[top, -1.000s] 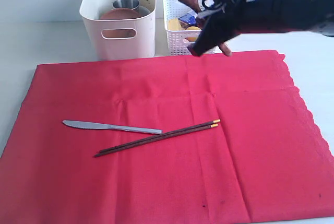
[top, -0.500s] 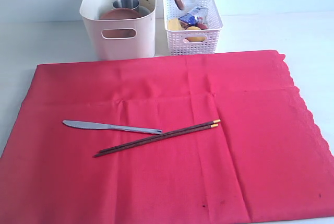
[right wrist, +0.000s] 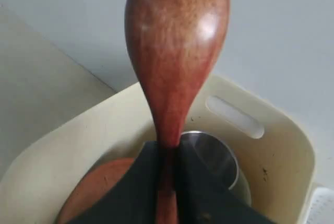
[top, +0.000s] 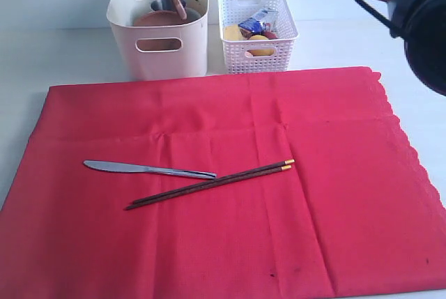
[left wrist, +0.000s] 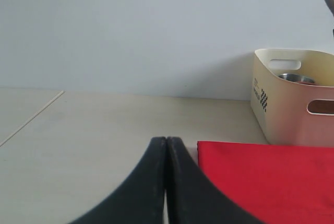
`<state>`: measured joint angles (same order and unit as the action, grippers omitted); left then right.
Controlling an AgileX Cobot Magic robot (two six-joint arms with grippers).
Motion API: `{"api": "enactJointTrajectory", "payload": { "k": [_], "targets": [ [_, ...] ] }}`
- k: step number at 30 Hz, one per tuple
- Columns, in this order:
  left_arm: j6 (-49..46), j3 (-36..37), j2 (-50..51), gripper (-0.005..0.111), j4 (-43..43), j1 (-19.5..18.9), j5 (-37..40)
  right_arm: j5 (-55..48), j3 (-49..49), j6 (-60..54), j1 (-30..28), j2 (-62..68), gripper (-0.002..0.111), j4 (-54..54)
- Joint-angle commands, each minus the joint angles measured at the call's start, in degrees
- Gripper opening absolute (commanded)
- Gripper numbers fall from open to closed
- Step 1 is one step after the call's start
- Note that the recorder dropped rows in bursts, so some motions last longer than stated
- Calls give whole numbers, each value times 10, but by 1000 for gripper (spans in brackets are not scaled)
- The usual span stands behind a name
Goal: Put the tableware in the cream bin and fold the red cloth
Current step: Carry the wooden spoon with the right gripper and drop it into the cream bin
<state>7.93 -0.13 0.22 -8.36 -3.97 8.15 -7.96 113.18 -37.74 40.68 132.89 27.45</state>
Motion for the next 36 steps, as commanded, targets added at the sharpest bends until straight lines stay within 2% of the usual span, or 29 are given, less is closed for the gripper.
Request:
{"api": "enactJointTrajectory", "payload": {
  "k": [1,4,6,7,8,9,12,14,22,32,36],
  "targets": [
    [-2,1,-2,0,-4,-1,-1,10,12,9,0,19,0,1],
    [-2,1,-2,0,-4,-1,-1,11,12,23,0,28,5,4],
    [-2,1,-2,0,-4,-1,-1,12,12,24,0,29,19,5],
    [-2,1,-2,0,-4,-1,-1,12,12,36,0,29,32,6],
    [-2,1,-2,0,-4,-1,-1,12,12,38,0,29,39,6],
    [-2,1,-2,0,-4,-1,-1,11,12,38,0,29,51,6],
    [-2,1,-2,0,-4,-1,-1,8,12,54,0,29,67,6],
    [-2,1,-2,0,-4,-1,-1,-1,12,59,0,24,69,6],
    [-2,1,-2,0,-4,-1,-1,-81,12,59,0,-38,62,-66],
    [-2,1,-2,0,-4,-1,-1,-135,11,59,0,-81,22,-91],
    [-2,1,-2,0,-4,-1,-1,-158,11,61,0,-89,10,-97]
  ]
}}
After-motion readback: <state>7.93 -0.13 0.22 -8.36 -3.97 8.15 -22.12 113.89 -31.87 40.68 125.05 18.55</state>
